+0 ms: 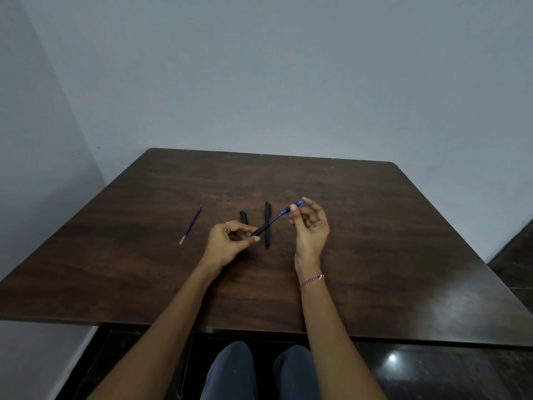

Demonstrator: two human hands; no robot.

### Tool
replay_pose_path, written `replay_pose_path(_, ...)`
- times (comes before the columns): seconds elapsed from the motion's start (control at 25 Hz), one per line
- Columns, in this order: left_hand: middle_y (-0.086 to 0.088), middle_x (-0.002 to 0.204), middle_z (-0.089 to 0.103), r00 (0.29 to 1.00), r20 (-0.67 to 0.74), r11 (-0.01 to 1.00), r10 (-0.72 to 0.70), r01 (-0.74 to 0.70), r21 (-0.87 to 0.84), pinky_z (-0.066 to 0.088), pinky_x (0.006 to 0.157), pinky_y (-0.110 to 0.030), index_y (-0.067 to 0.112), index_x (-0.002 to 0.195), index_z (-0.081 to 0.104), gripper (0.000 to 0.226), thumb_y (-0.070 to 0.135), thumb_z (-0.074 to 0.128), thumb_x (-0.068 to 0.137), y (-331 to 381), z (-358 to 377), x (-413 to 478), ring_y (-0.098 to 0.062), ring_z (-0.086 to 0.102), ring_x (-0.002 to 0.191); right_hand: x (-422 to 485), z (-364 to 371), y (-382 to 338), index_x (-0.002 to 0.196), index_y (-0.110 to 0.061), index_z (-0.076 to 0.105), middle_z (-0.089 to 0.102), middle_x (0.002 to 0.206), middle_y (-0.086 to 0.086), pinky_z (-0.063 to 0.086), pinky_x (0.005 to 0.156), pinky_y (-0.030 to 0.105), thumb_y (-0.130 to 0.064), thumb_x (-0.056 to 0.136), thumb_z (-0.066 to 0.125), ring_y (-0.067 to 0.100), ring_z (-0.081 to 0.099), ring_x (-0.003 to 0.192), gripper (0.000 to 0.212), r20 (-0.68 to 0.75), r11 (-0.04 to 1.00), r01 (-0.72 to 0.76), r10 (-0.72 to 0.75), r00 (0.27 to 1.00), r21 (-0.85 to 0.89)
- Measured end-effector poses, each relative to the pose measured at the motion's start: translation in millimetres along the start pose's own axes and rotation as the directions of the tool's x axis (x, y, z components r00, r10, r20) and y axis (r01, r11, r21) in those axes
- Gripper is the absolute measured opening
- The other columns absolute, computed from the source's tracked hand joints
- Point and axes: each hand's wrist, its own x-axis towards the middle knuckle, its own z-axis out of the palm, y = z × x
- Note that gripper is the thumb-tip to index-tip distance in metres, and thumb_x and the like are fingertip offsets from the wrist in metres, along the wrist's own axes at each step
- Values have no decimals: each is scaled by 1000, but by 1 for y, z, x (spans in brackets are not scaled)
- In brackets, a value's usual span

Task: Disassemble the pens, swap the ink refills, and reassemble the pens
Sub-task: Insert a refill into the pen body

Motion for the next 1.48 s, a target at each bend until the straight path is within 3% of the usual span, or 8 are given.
replay_pose_path(0.28,-2,70,65,1000,-18,1000,13,-12,9,47,64,-13,29,83,73,23,12,81,70,-2,-1,0,-2,56,63,-6,3,7,93,-24,63,68,85,-2,55,78,30,-3,77,74,14,66,83,28,197,986,23,10,980,-163)
replay_pose_path(0.56,7,79,71,999,-34,1000,-9,10,16,47,68,-12,34,80,72,24,15,82,68,-1,-2,0,-2,63,76,-8,3,5,89,-27,62,68,86,3,55,81,42,-9,75,77,20,67,85,28,210,987,-20,54,976,-159)
replay_pose_path(0.72,7,76,70,999,-41,999,32,-31,30,46,66,-7,31,79,72,24,13,83,67,-1,-1,-1,0,62,71,-8,3,6,88,-23,61,67,84,2,56,80,38,-9,76,77,20,67,84,24,220,985,-50,86,972,-167)
replay_pose_path(0.88,9,74,69,998,-31,999,48,-47,27,47,63,-7,32,77,71,26,11,83,66,0,-1,-1,0,62,67,-9,3,6,88,-20,64,70,76,-8,54,68,20,-10,77,76,7,68,76,18,261,981,-95,138,956,-170)
replay_pose_path(1.0,13,66,68,998,-35,999,50,-49,12,46,62,-8,34,76,71,26,12,83,66,-2,-1,0,1,60,65,-8,4,7,97,-23,68,73,90,-7,52,73,19,-14,84,69,8,68,90,16,308,981,-175,194,932,-87)
replay_pose_path(1.16,18,62,67,999,-29,999,36,-37,-7,45,59,-7,33,76,72,24,14,84,66,-5,-1,1,2,59,60,-6,3,9,112,-21,67,71,112,8,53,84,25,-6,94,51,20,65,108,28,428,930,-349,272,862,114)
replay_pose_path(1.28,17,62,68,1000,12,1000,19,-19,-2,47,60,-9,32,77,72,22,17,84,66,-6,-1,1,2,60,59,-5,2,8,113,-18,67,72,107,10,55,82,26,-2,93,53,20,69,100,30,435,933,-343,266,860,108)
replay_pose_path(1.48,8,60,68,994,106,1000,-17,19,-22,49,59,-12,23,80,74,15,19,83,68,-7,1,1,-1,61,58,-6,4,6,107,-19,67,76,89,0,55,72,20,-1,85,63,10,70,86,28,345,956,-293,273,898,6)
